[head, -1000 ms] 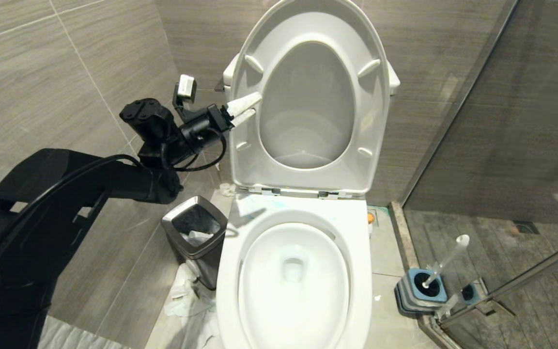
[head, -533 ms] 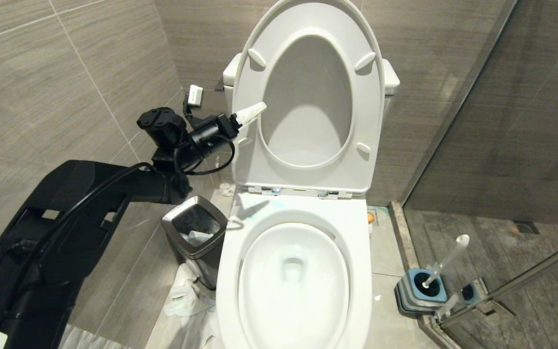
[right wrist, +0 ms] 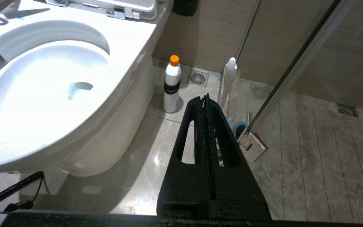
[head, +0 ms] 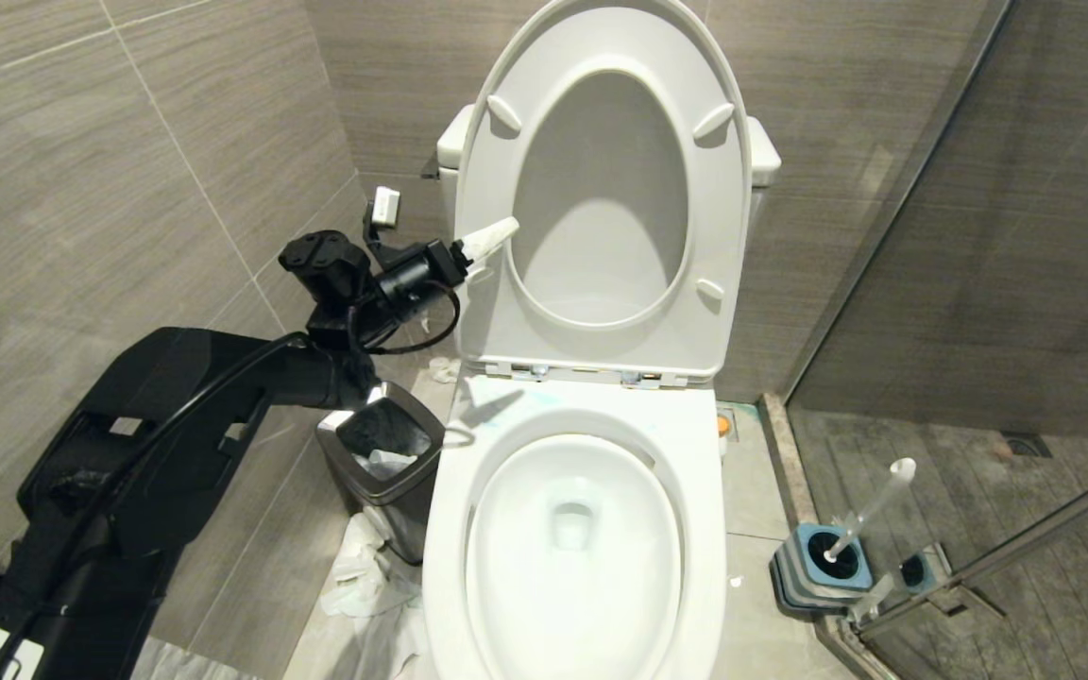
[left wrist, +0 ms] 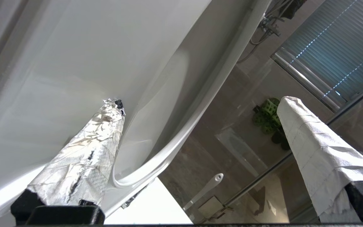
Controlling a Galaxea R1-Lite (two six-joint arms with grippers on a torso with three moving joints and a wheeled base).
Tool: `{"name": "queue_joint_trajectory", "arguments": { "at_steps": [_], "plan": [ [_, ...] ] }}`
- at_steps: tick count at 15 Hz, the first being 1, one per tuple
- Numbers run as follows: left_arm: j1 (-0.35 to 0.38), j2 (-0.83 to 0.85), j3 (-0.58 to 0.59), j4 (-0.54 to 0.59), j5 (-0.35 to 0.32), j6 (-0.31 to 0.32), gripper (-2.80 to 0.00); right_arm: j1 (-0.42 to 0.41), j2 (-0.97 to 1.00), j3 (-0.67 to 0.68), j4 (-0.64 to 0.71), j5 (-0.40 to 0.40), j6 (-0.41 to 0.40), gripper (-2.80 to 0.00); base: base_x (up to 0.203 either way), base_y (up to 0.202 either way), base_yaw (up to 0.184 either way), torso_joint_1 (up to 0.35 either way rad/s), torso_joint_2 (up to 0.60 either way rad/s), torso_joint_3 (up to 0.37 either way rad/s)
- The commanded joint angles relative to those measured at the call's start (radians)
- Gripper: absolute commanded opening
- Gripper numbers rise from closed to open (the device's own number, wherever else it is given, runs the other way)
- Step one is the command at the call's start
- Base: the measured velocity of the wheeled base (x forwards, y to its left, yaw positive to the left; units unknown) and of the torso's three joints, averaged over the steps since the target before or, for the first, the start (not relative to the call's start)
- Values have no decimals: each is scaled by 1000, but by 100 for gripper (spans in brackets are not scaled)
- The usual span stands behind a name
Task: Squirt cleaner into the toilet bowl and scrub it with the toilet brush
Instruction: Use the left hand to lift the toilet lid slightly
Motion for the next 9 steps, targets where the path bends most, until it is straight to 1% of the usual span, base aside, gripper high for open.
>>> {"name": "queue_joint_trajectory", "arguments": {
  "at_steps": [1, 3, 5, 8, 9],
  "plan": [
    [-2, -28, 11, -6, -4, -10, 0, 0, -1, 12, 0, 1, 0, -280, 0, 0, 0, 0, 0, 0],
    [-1, -91, 52, -7, -5, -31, 0, 0, -1, 12, 0, 1, 0, -280, 0, 0, 0, 0, 0, 0],
    [0, -189, 130, -16, -9, -85, 0, -1, -1, 12, 0, 1, 0, -280, 0, 0, 0, 0, 0, 0],
    [-8, -393, 309, -63, -11, -237, 0, 0, -1, 12, 0, 1, 0, -280, 0, 0, 0, 0, 0, 0],
    [-17, -478, 383, -71, -11, -300, 0, 0, -1, 12, 0, 1, 0, -280, 0, 0, 0, 0, 0, 0]
  ]
}}
